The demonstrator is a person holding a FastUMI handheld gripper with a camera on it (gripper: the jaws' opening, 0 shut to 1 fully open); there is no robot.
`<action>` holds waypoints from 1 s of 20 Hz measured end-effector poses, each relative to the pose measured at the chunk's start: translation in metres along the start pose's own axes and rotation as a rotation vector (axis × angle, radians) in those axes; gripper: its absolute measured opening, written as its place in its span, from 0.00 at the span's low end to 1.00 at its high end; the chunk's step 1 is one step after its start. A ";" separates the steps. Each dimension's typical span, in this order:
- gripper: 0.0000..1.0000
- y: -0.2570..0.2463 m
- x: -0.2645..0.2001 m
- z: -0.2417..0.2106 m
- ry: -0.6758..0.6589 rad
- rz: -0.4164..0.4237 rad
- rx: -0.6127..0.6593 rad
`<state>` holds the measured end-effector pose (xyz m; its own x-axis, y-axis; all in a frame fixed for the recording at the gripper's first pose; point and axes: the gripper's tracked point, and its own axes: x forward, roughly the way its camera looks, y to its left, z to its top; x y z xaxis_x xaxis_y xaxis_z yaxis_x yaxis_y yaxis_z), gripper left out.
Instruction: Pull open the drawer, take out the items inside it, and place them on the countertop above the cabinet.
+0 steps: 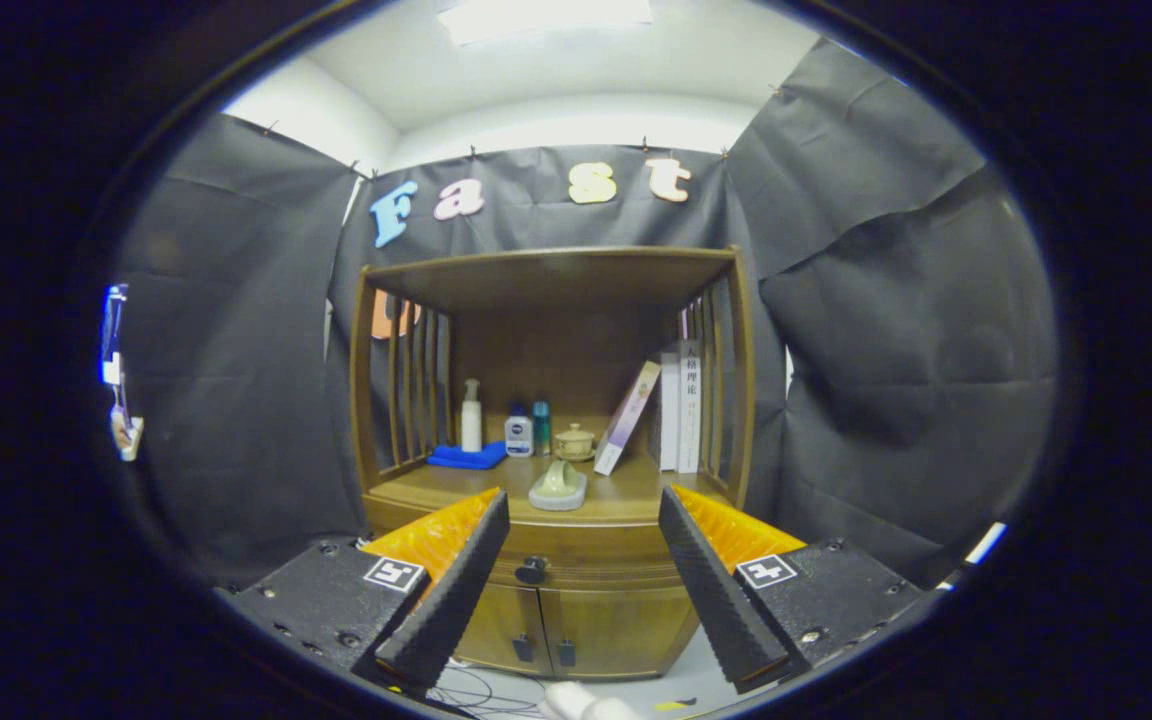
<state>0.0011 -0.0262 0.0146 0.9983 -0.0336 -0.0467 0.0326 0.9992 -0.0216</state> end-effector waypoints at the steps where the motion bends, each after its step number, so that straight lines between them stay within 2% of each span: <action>1: 0.99 -0.004 -0.009 0.005 -0.017 0.000 0.005; 8: 0.98 -0.021 -0.038 0.026 -0.099 -0.022 0.003; 14: 0.99 -0.007 -0.036 0.013 -0.057 0.047 0.031; 20: 0.99 -0.004 -0.036 0.015 -0.069 0.038 0.011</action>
<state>-0.0347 -0.0288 0.0314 0.9997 0.0058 0.0220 -0.0056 0.9999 -0.0101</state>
